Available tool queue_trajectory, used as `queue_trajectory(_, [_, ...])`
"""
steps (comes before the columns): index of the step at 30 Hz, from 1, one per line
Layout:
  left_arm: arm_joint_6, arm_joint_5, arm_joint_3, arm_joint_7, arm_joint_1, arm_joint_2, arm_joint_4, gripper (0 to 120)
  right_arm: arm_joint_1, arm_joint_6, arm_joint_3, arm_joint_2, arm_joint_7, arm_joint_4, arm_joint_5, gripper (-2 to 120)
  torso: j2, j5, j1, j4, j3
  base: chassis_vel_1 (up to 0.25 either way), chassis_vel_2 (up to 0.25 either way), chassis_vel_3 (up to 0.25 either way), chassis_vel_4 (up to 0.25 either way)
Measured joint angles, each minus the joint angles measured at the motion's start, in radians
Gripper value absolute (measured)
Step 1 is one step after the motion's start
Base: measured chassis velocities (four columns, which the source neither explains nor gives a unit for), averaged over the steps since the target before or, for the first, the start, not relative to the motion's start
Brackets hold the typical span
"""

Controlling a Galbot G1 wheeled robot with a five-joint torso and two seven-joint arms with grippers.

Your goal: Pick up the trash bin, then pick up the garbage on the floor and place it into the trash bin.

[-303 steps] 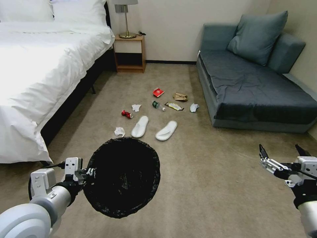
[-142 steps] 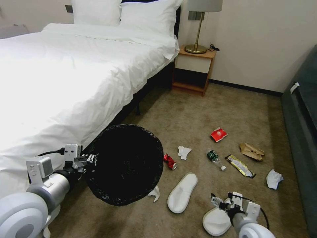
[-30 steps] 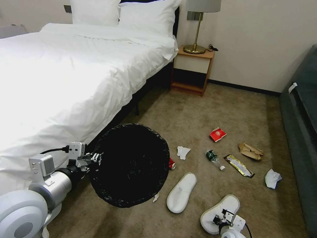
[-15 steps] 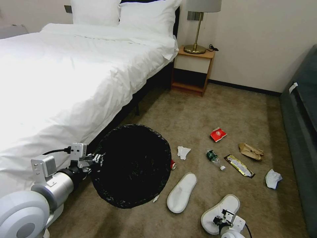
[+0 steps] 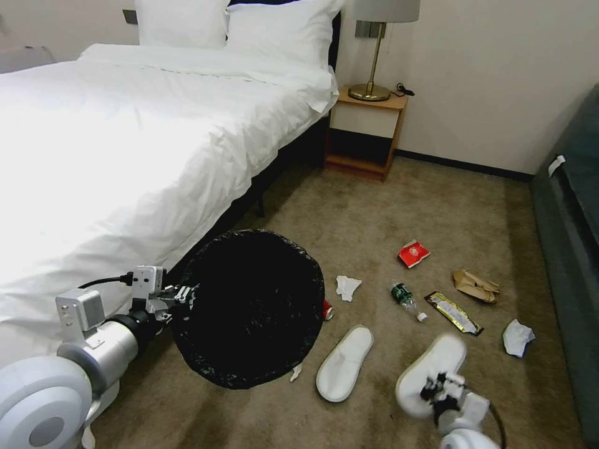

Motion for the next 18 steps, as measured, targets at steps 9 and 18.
queue_trajectory(9, [0.0,0.001,0.017,0.032,-0.019,0.042,0.049,1,-0.029,-0.087,0.106,-0.117,0.006,0.346,0.188,0,0.0,-0.0002,0.0,0.0,0.0,0.0,0.0,0.0,0.0])
queue_trajectory(18, [0.0,-0.017,0.041,0.042,-0.035,0.085,0.094,1,0.034,-0.092,0.175,-0.355,-0.084,0.469,0.403,0,0.0,-0.0001,0.0,0.0003,0.0,0.0,0.0,0.0,0.0])
